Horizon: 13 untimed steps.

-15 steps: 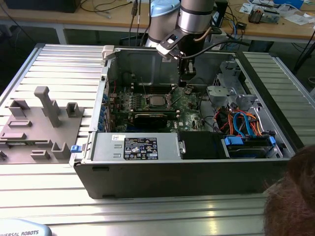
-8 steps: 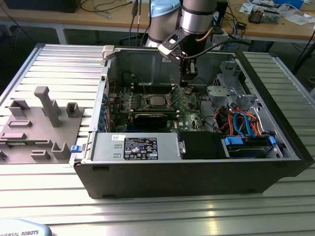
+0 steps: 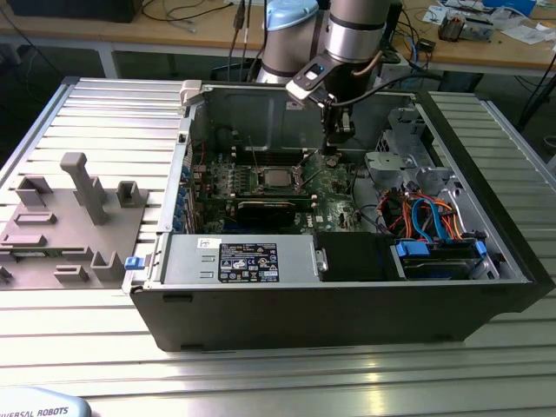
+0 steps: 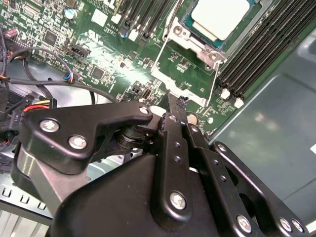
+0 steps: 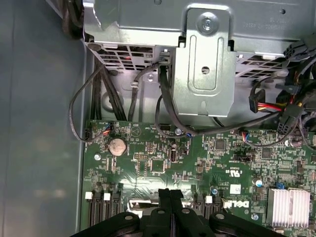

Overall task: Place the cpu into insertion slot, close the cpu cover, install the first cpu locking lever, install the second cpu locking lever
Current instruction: 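Close the cpu cover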

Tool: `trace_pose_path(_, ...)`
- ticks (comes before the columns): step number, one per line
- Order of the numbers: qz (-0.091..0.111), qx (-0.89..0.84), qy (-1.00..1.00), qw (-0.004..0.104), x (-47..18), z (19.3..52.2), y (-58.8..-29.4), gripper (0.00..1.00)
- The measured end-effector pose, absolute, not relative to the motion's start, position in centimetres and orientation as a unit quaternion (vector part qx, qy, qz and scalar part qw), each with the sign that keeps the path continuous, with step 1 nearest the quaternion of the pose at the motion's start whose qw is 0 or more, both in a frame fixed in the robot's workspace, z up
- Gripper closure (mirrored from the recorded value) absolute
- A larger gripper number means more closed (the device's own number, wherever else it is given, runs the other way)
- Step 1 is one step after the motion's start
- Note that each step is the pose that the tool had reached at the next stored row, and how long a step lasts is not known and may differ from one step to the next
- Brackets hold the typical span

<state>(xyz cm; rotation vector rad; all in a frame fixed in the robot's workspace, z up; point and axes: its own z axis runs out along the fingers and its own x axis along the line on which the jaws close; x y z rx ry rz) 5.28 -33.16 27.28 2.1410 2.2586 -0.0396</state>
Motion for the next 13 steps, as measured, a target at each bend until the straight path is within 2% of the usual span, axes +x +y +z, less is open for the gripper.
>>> trace_pose_path(13,-0.014,0.684,0.729,0.013,5.9,25.5,-33.0,0.89)
